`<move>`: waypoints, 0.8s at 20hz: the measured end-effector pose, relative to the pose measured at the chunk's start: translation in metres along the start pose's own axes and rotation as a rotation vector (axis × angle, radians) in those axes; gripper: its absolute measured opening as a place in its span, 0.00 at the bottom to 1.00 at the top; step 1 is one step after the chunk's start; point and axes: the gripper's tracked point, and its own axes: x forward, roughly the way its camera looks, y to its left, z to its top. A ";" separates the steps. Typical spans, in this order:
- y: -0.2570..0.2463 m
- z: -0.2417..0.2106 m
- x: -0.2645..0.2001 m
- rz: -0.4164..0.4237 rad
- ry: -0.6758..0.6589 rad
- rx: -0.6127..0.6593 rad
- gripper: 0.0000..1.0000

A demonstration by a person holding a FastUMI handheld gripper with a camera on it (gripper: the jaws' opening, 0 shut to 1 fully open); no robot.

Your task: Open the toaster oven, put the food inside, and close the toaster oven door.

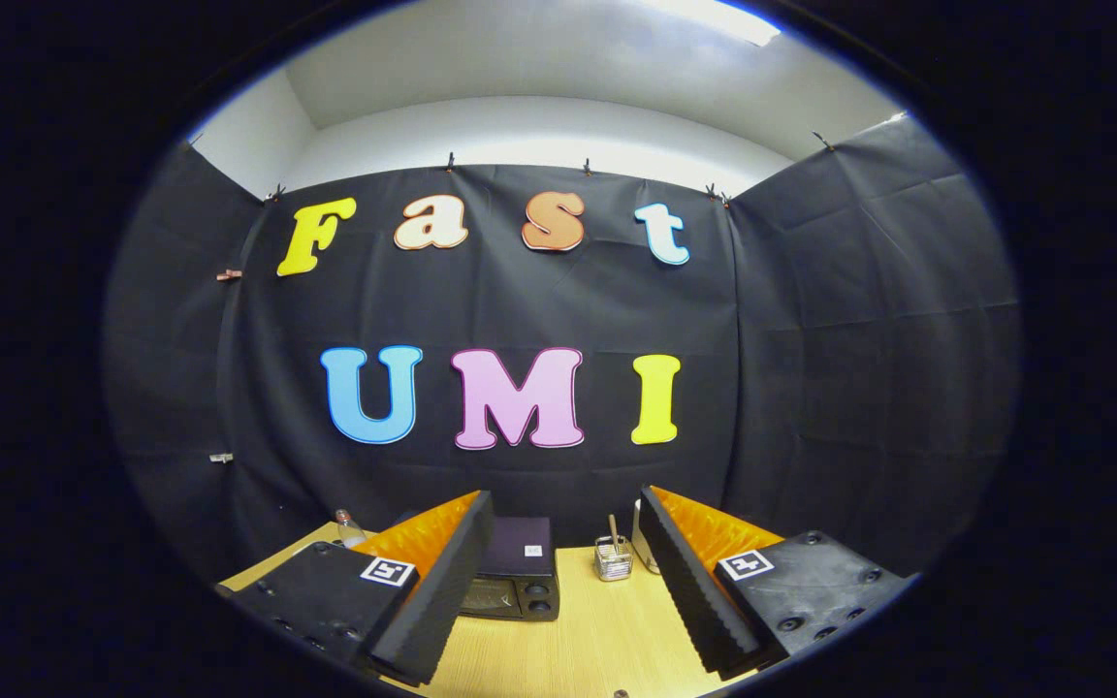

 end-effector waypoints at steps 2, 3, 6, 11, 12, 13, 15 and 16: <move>-0.010 0.010 0.004 0.008 -0.022 -0.002 0.97; -0.015 0.013 0.006 0.014 -0.032 -0.008 0.98; -0.022 0.013 0.015 0.026 -0.029 -0.009 0.98; -0.027 0.001 0.023 0.035 -0.013 -0.017 0.98; -0.028 0.001 0.023 0.037 -0.014 -0.021 0.98; -0.028 0.001 0.024 0.040 -0.014 -0.019 0.98; -0.027 0.001 0.024 0.041 -0.011 -0.014 0.98; -0.028 -0.001 0.025 0.038 -0.006 -0.013 0.98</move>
